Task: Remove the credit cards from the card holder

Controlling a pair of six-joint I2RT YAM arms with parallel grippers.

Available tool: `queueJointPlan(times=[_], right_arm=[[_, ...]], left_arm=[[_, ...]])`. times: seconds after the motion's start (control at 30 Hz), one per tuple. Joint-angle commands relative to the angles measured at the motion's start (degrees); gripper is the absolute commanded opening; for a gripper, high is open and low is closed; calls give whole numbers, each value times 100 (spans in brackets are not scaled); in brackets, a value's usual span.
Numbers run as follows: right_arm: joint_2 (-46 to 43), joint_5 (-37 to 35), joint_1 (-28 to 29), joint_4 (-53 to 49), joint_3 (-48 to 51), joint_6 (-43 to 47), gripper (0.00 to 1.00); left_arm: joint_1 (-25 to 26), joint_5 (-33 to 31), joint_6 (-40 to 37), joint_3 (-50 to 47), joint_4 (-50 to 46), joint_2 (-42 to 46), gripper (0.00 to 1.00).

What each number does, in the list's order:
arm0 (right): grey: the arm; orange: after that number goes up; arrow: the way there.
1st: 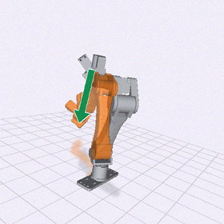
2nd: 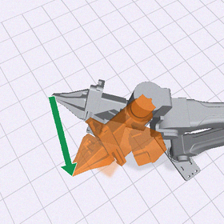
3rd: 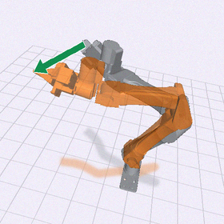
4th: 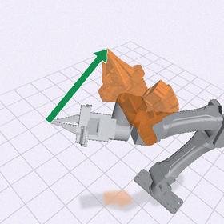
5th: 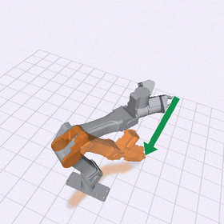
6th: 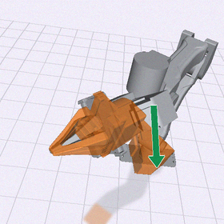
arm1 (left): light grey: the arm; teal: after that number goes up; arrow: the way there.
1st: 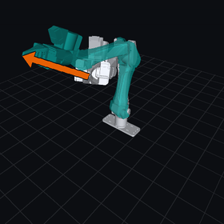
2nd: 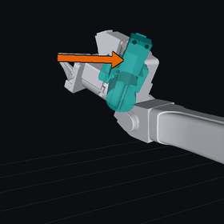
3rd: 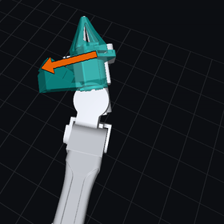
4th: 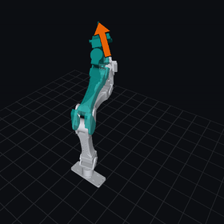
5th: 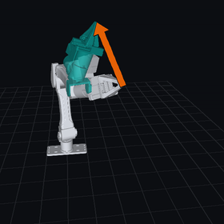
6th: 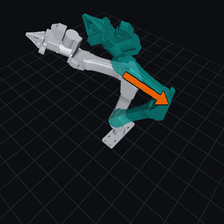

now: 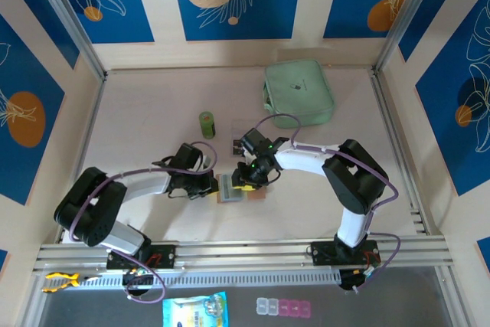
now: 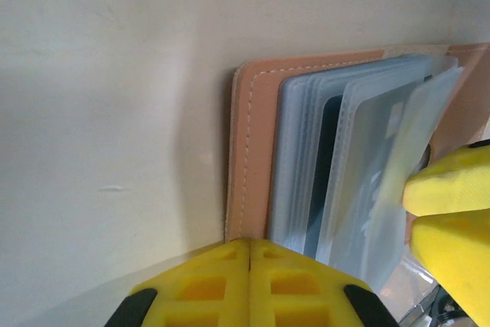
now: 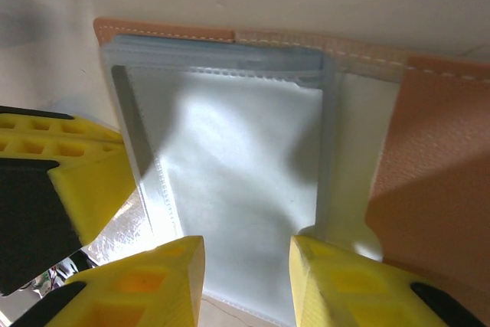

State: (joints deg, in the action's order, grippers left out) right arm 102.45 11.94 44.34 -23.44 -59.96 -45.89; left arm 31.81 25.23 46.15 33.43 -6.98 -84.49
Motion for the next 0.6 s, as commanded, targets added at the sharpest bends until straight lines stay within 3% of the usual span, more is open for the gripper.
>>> queueJointPlan(times=[0.0,0.33,0.57], right_arm=[[-146,-17,-39,-78,124,72,36],[-109,190,-150,154,326,89,33],[-119,247,-150,252,380,74,32]], left_arm=[[47,-235,-184,245,-568,247,6],[174,-70,123,550,-526,713,21],[403,120,516,560,56,388,35]])
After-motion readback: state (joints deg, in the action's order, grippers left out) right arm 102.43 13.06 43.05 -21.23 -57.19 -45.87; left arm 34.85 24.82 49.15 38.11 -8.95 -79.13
